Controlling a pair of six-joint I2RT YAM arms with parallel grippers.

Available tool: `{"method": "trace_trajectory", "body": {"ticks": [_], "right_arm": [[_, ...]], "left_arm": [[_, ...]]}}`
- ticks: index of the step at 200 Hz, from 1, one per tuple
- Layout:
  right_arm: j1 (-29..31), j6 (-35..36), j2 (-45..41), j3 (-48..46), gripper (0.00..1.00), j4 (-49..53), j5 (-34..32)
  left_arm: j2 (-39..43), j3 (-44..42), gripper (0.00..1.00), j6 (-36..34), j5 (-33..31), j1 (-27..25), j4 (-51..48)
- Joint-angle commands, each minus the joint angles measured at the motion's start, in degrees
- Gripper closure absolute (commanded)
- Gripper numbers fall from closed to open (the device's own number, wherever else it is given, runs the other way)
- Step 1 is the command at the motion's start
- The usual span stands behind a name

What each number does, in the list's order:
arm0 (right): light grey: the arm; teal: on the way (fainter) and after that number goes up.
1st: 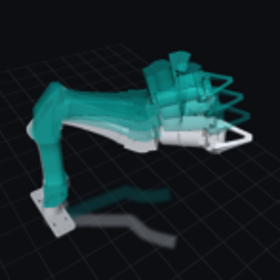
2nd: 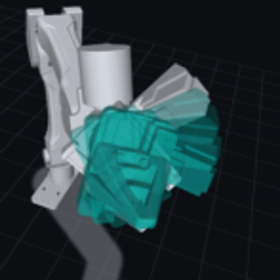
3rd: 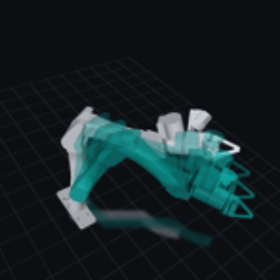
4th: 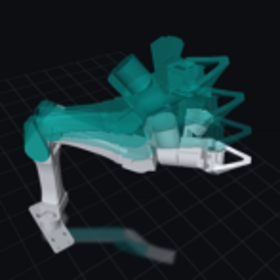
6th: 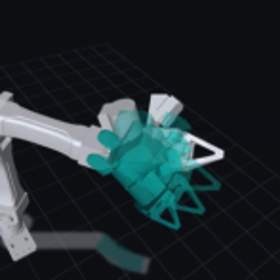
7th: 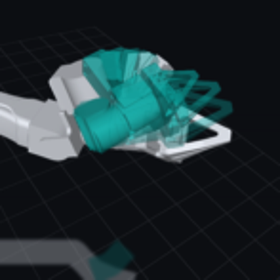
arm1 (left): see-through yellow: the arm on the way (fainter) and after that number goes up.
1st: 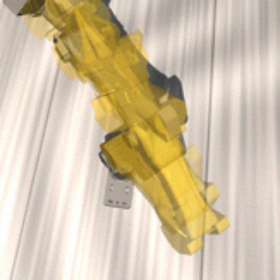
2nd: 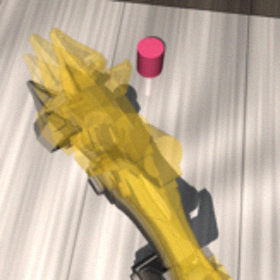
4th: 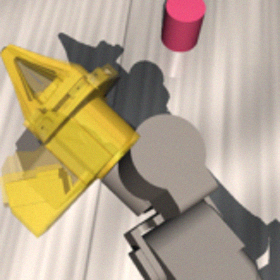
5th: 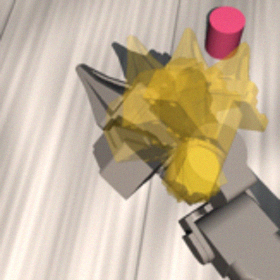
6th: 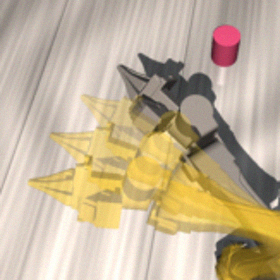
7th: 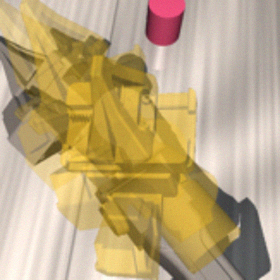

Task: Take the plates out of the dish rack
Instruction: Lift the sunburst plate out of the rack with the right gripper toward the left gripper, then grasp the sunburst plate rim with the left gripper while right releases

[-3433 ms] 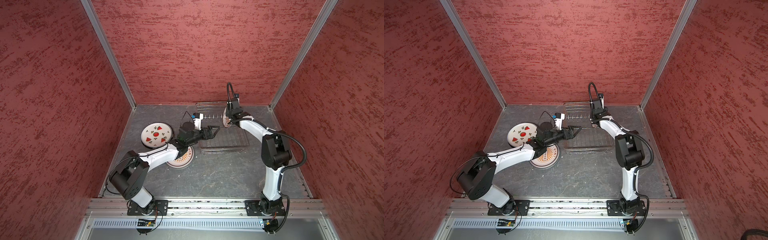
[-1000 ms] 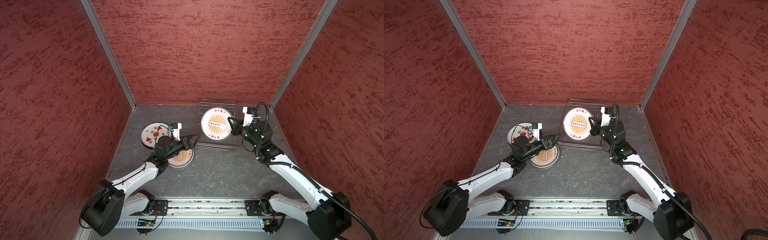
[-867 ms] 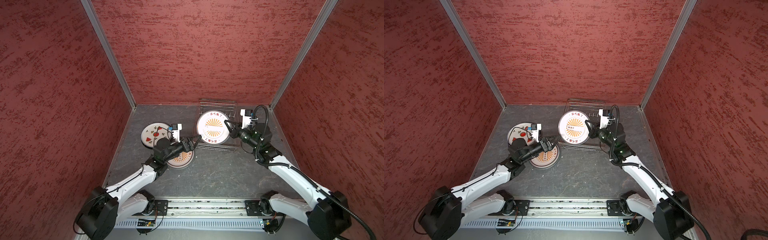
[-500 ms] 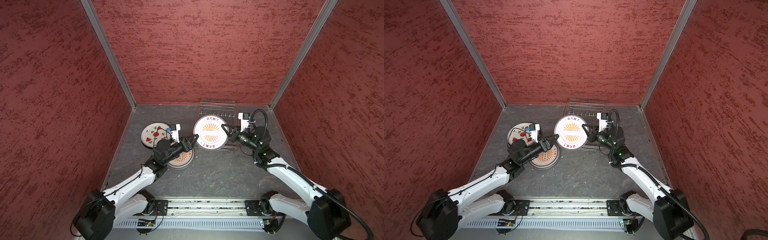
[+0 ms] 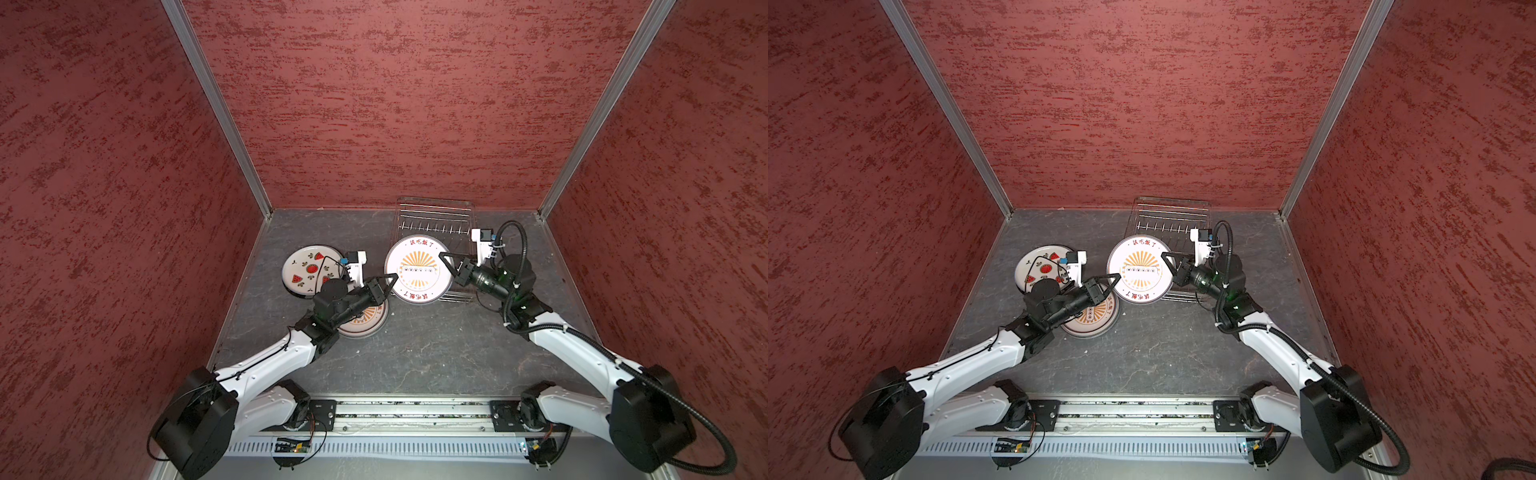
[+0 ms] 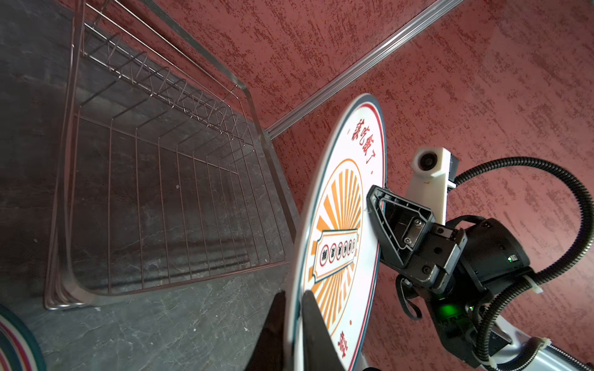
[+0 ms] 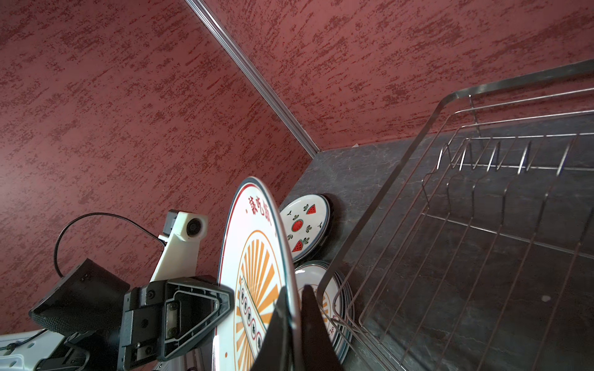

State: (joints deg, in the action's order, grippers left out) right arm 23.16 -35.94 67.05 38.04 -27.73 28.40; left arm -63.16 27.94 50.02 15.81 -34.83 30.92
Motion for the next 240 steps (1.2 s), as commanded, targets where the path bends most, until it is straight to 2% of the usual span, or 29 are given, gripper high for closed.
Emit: {"method": "trace_trajectory", "body": {"ticks": [1,23,81,93,124,126,128,169,201,240], "right_arm": [[0.0,0.2,-1.1,-0.5,1.0,-4.0,-0.1],[0.0,1.2,-0.9,-0.9,1.0,-3.8,-0.5],[0.1,0.4,0.3,-1.5,0.71,-5.7,2.1],[0.1,0.6,0.4,-1.5,0.59,-5.7,2.7],[0.3,0.9,0.4,-1.1,0.11,-4.7,3.5],[0.4,0.9,0.4,-1.0,0.04,-4.5,3.3],[0.4,0.9,0.3,-1.0,0.02,-4.2,3.1],[0.6,1.1,0.0,-1.2,0.01,-3.2,1.3],[1.4,1.3,0.9,-1.0,0.01,-3.6,1.0],[5.3,4.8,1.5,0.9,0.01,-0.4,-4.0]], "left_arm": [[-0.1,-0.2,0.93,-0.1,1.1,-0.7,1.4],[-0.1,-0.3,0.98,0.2,1.1,-0.9,1.6],[0.6,0.2,1.0,1.7,0.5,-0.9,0.9],[0.7,0.4,1.0,2.0,0.4,-0.9,0.6],[2.4,0.2,1.0,2.3,-0.3,-0.7,0.4],[2.5,0.2,1.0,2.2,-0.4,-0.7,0.3],[2.8,0.2,1.0,2.2,-0.5,-0.6,0.2],[7.9,-0.9,1.0,2.6,-2.1,1.7,-5.3],[13.2,-3.0,1.0,4.7,-0.5,7.3,-9.7],[19.5,-4.2,1.0,5.6,1.4,13.2,-15.9]]}}
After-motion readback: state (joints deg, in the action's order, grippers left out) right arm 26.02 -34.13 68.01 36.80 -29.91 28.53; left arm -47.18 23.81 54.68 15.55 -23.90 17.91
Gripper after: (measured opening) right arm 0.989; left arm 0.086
